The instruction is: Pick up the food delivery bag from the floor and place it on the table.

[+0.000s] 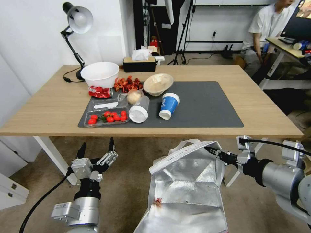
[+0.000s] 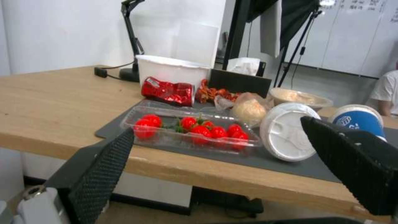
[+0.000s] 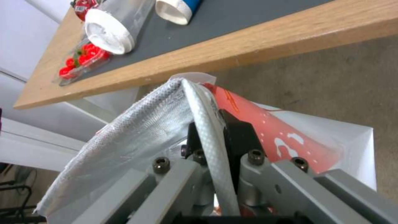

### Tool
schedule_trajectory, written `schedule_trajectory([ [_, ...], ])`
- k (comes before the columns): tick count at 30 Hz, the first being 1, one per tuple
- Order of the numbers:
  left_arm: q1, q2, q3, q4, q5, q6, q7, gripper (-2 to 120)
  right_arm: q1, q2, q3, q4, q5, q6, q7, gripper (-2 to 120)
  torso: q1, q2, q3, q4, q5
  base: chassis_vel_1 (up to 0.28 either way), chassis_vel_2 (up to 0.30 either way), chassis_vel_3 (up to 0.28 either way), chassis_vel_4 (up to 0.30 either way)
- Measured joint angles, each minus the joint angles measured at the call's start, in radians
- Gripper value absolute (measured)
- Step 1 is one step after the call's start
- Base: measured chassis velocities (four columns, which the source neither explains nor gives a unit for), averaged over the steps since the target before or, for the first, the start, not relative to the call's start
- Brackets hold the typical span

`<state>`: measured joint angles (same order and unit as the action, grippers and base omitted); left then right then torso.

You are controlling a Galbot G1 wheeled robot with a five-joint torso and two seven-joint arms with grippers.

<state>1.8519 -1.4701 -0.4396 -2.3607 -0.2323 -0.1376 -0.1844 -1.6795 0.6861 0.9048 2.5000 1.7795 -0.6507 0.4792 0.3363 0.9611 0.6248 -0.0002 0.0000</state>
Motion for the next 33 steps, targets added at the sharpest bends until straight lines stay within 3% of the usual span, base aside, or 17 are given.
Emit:
schedule_trajectory([
  [7, -0.002, 0.008, -0.007, 0.011, -0.019, -0.028, 0.015, 100, 0.002, -0.002, -0.001, 0.000, 0.000, 0.000, 0.000, 0, 0.009, 0.021, 0.012, 0.0001, 0.0000, 0.000, 0.000, 0.000, 0.000],
  [33, -0.001, 0.004, -0.005, 0.017, -0.017, -0.031, 0.016, 100, 0.011, -0.008, 0.010, 0.000, 0.037, -0.001, 0.026, 0, 0.006, 0.012, 0.007, 0.0000, 0.0000, 0.000, 0.000, 0.000, 0.000],
])
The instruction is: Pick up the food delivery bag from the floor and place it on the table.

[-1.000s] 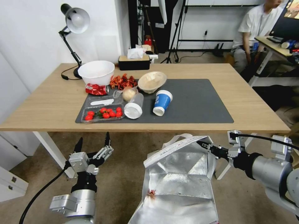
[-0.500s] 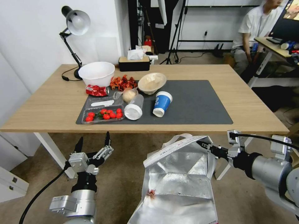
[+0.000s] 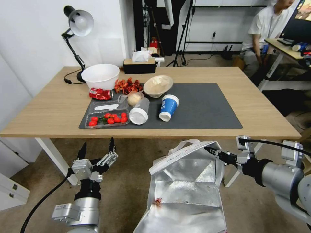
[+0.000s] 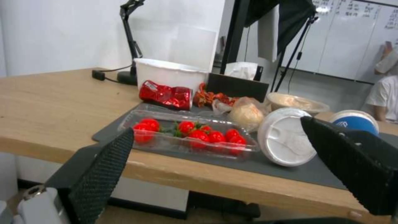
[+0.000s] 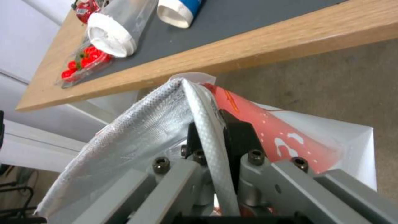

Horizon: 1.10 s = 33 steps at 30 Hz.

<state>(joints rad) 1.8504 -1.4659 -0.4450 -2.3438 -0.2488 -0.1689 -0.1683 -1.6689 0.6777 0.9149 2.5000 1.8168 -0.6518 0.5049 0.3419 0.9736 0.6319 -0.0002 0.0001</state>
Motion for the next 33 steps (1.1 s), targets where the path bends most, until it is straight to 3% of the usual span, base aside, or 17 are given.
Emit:
schedule_trajectory([
  [13, 0.000, -0.007, -0.004, -0.009, 0.009, -0.004, -0.006, 100, 0.012, -0.032, 0.064, 0.000, 0.097, -0.009, 0.038, 0, -0.001, -0.002, -0.001, 0.0000, 0.0000, 0.000, 0.000, 0.000, 0.000],
  [25, 0.016, -0.005, -0.017, -0.019, 0.014, -0.013, -0.008, 100, 0.027, -0.050, 0.080, 0.000, 0.057, 0.030, -0.250, 0, -0.001, -0.004, -0.002, 0.0000, -0.0001, 0.000, 0.000, 0.000, 0.000],
  [33, 0.015, -0.013, -0.020, -0.023, 0.020, -0.015, -0.011, 100, 0.034, -0.079, 0.078, 0.000, 0.054, 0.059, -0.361, 0, -0.002, -0.004, -0.002, 0.0000, 0.0000, 0.000, 0.000, 0.000, 0.000],
])
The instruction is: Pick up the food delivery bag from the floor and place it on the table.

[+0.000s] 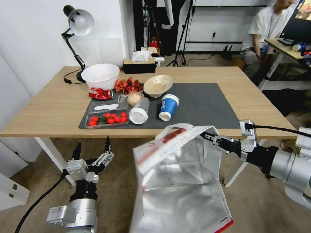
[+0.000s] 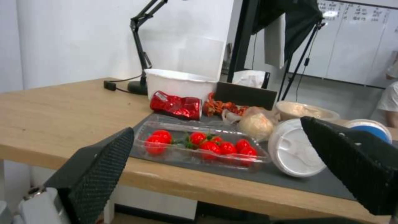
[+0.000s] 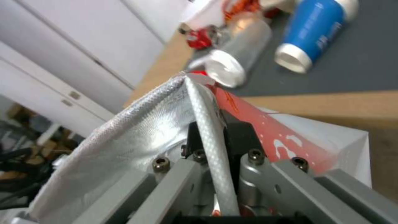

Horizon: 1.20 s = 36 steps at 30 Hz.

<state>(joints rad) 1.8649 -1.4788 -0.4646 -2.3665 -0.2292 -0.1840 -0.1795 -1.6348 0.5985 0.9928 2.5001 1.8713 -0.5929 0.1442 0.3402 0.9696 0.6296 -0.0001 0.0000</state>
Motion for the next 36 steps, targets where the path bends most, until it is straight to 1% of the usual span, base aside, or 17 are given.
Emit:
schedule_trajectory([
  [2, -0.001, 0.000, 0.000, 0.000, 0.000, 0.000, -0.001, 100, 0.004, -0.005, 0.001, 0.000, 0.000, 0.009, -0.019, 0, 0.000, 0.000, 0.000, 0.0000, 0.0000, 0.000, 0.000, 0.000, 0.000],
  [5, -0.003, 0.000, -0.003, 0.000, 0.001, 0.000, -0.003, 100, 0.012, -0.016, 0.013, 0.000, 0.000, 0.046, -0.085, 0, 0.000, 0.000, 0.000, 0.0000, 0.0000, 0.000, 0.000, 0.000, 0.000],
  [6, -0.003, 0.000, -0.003, 0.000, 0.001, 0.000, -0.003, 100, 0.012, -0.016, 0.013, 0.000, 0.000, 0.046, -0.085, 0, 0.000, 0.000, 0.000, 0.0000, 0.0000, 0.000, 0.000, 0.000, 0.000],
  [7, -0.004, 0.000, -0.005, 0.000, 0.001, 0.000, -0.004, 100, 0.014, -0.021, 0.021, 0.000, 0.001, 0.064, -0.116, 0, 0.000, 0.000, 0.000, -0.0001, 0.0000, 0.000, 0.000, 0.000, 0.000],
  [10, -0.005, 0.001, -0.006, 0.000, 0.000, 0.000, -0.004, 100, 0.016, -0.024, 0.026, 0.000, 0.001, 0.082, -0.144, 0, 0.000, 0.000, 0.000, 0.0000, 0.0000, 0.000, 0.000, 0.000, 0.000],
  [12, -0.005, 0.001, -0.008, 0.000, -0.001, 0.000, -0.005, 100, 0.028, -0.026, 0.033, 0.000, -0.001, 0.136, -0.189, 0, 0.000, -0.001, 0.000, 0.0000, 0.0000, 0.000, 0.000, 0.000, 0.000],
  [14, -0.005, 0.002, -0.008, 0.000, -0.001, 0.000, -0.005, 100, 0.032, -0.026, 0.037, 0.000, -0.001, 0.150, -0.193, 0, 0.000, -0.001, 0.000, 0.0000, 0.0000, 0.000, 0.000, 0.000, 0.000],
  [16, -0.005, 0.005, -0.009, 0.000, -0.001, 0.000, -0.005, 100, 0.041, -0.030, 0.062, 0.000, 0.018, 0.195, -0.199, 0, 0.000, -0.001, 0.000, -0.0001, 0.0001, 0.000, 0.000, 0.000, 0.000],
  [21, -0.004, 0.007, -0.009, 0.002, -0.001, 0.001, -0.005, 100, 0.075, -0.047, 0.111, 0.000, 0.076, 0.251, -0.191, 0, 0.000, -0.001, 0.000, -0.0001, 0.0000, 0.000, 0.000, 0.000, 0.000],
  [22, -0.004, 0.007, -0.009, 0.002, -0.001, 0.001, -0.005, 100, 0.075, -0.047, 0.111, 0.000, 0.076, 0.251, -0.191, 0, 0.000, -0.001, 0.000, -0.0001, 0.0000, 0.000, 0.000, 0.000, 0.000],
  [26, -0.001, 0.007, -0.006, 0.002, -0.001, 0.001, -0.004, 100, 0.153, -0.071, 0.114, -0.011, 0.121, 0.316, -0.137, 0, 0.000, -0.001, 0.000, 0.0000, -0.0002, 0.000, 0.000, 0.000, 0.000],
  [27, -0.001, 0.007, -0.006, 0.002, -0.001, 0.001, -0.004, 100, 0.153, -0.071, 0.114, -0.011, 0.121, 0.316, -0.137, 0, 0.000, -0.001, 0.000, 0.0000, -0.0002, 0.000, 0.000, 0.000, 0.000],
  [28, 0.000, 0.013, -0.006, 0.002, -0.002, 0.005, -0.001, 100, 0.171, -0.076, 0.106, -0.030, 0.121, 0.329, -0.115, 0, 0.000, -0.001, 0.000, 0.0001, -0.0002, 0.000, 0.000, 0.000, 0.000],
  [30, 0.001, 0.019, -0.005, 0.002, -0.002, 0.010, 0.001, 100, 0.179, -0.078, 0.103, -0.041, 0.121, 0.336, -0.104, 0, 0.000, -0.001, 0.000, 0.0002, 0.0000, 0.000, 0.000, 0.000, 0.000],
  [32, -0.005, 0.046, 0.001, 0.008, -0.002, 0.024, 0.006, 100, 0.200, -0.082, 0.094, -0.086, 0.119, 0.359, -0.060, 0, 0.000, -0.001, 0.000, -0.0002, 0.0001, 0.000, 0.000, 0.000, 0.000],
  [34, -0.008, 0.054, 0.003, 0.011, -0.002, 0.028, 0.007, 100, 0.206, -0.082, 0.092, -0.100, 0.118, 0.365, -0.048, 0, 0.000, -0.001, 0.000, -0.0002, 0.0001, 0.000, 0.000, 0.000, 0.000],
  [36, -0.021, 0.068, 0.007, 0.021, -0.008, 0.034, 0.006, 100, 0.221, -0.076, 0.085, -0.143, 0.118, 0.386, -0.005, 0, 0.000, -0.001, 0.000, 0.0001, 0.0001, 0.000, 0.000, 0.000, 0.000],
])
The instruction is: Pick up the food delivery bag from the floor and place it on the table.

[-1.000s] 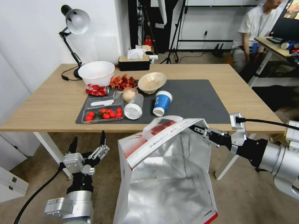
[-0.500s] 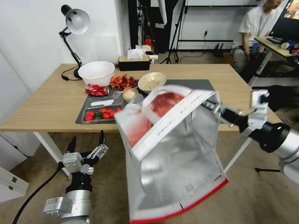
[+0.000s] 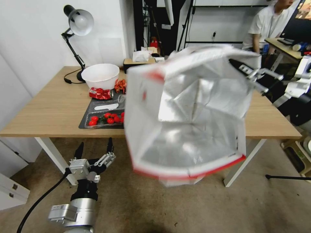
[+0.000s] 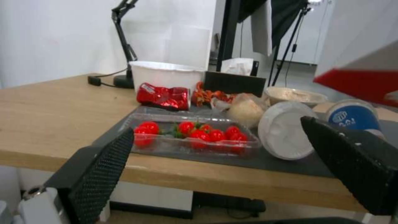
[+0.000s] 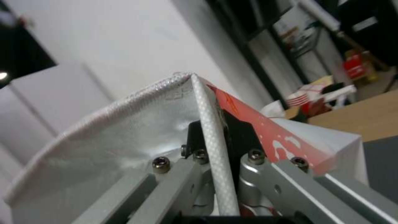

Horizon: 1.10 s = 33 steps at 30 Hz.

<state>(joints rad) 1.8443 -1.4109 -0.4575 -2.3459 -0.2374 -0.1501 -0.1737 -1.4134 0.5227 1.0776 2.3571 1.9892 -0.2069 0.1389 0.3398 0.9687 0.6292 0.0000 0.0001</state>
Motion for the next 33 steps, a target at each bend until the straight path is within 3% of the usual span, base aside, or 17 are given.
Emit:
schedule_trajectory([
  [10, -0.004, 0.006, 0.007, 0.018, -0.004, 0.000, -0.005, 100, 0.105, 0.011, -0.048, -0.089, 0.035, 0.043, 0.153, 0, 0.000, 0.000, 0.000, 0.0000, 0.0001, 0.000, 0.000, 0.000, 0.000],
  [33, 0.001, 0.004, 0.009, 0.036, 0.012, -0.012, -0.011, 100, 0.253, 0.015, -0.092, -0.245, 0.118, 0.076, 0.374, 0, 0.000, 0.000, 0.000, 0.0000, -0.0002, 0.000, 0.000, 0.000, 0.000],
])
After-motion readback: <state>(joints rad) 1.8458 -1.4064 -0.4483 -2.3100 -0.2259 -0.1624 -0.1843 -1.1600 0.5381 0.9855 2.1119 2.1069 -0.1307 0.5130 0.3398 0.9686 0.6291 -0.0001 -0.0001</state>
